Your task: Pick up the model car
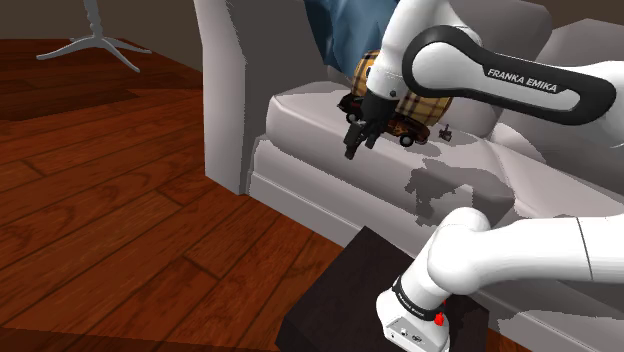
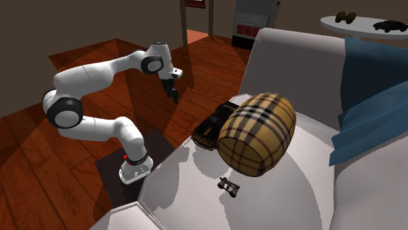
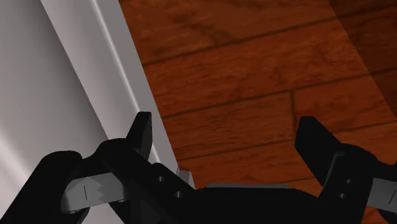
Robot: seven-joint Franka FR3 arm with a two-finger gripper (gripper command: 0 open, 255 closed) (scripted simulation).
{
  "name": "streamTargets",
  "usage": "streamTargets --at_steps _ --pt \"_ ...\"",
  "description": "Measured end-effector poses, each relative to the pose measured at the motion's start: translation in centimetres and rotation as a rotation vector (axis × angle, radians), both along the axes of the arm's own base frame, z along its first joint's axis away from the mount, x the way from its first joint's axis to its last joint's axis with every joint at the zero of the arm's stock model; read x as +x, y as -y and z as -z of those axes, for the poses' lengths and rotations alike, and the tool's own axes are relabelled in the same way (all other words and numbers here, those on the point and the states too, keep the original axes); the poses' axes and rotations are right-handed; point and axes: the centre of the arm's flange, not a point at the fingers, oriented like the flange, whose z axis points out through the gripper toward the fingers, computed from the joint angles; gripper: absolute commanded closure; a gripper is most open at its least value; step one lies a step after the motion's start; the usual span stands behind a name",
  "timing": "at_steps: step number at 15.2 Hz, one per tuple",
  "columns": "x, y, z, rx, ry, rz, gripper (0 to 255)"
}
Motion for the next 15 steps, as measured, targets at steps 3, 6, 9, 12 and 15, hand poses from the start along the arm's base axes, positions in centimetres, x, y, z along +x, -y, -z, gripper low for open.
streamTargets --at_steps 3,6,9,12,15 --pt "0.1 0.3 0.9 -0.064 -0.001 -0.006 0" --pt "0.2 1.3 2.9 -0.215 -0.002 -0.021 0" --pt "0.0 2.8 4.9 -0.379 -0.005 -0.037 0" --pt "0.2 4.5 6.5 -0.544 -0.006 -0.052 0" --pt "0.4 6.8 7.8 -0.708 -0.008 -0.068 0"
